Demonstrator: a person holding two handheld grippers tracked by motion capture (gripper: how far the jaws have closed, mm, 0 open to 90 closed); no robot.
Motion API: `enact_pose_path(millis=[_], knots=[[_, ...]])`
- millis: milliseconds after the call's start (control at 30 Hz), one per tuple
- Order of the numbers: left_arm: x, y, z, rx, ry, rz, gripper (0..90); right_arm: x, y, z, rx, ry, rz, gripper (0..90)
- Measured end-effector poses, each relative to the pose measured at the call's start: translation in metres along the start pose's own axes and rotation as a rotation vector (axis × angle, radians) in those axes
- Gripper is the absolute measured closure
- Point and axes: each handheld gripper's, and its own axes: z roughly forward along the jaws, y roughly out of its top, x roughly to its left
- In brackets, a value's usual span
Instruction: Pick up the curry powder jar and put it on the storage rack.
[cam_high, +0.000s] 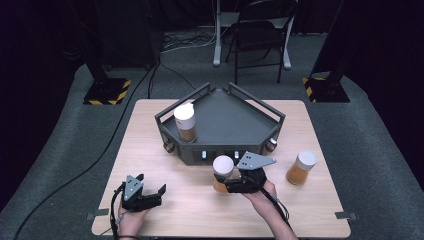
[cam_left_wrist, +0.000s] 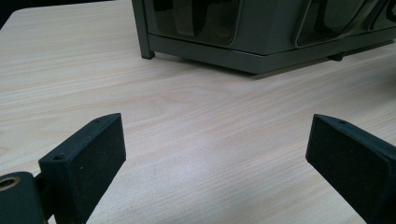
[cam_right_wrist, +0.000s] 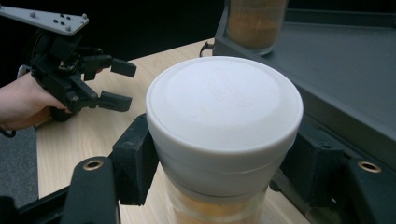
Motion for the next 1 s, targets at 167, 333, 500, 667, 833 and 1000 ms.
enact_pose_path(millis=[167, 333, 500, 667, 833, 1000], knots=[[0.000, 0.000, 0.000, 0.000, 0.000, -0.001, 4.8, -0.001, 0.008, -0.002, -0.008, -0.010, 0.004, 33.0], [0.000, 0.000, 0.000, 0.000, 0.000, 0.000, 4.8, -0.003, 0.017, -0.004, -0.010, -0.019, 0.011, 33.1], [0.000, 0.001, 0.000, 0.003, -0.001, -0.001, 4.8, -0.003, 0.024, -0.005, -0.012, -0.039, 0.022, 33.1], [0.000, 0.001, 0.001, 0.005, -0.001, -0.001, 4.8, -0.003, 0.031, -0.006, -0.018, -0.052, 0.028, 33.1], [0.000, 0.001, 0.000, 0.004, 0.000, 0.000, 4.8, -0.002, 0.038, -0.005, -0.024, -0.057, 0.028, 33.1], [0.000, 0.001, 0.000, 0.003, -0.001, 0.000, 4.8, -0.003, 0.046, -0.006, -0.029, -0.062, 0.023, 33.1]])
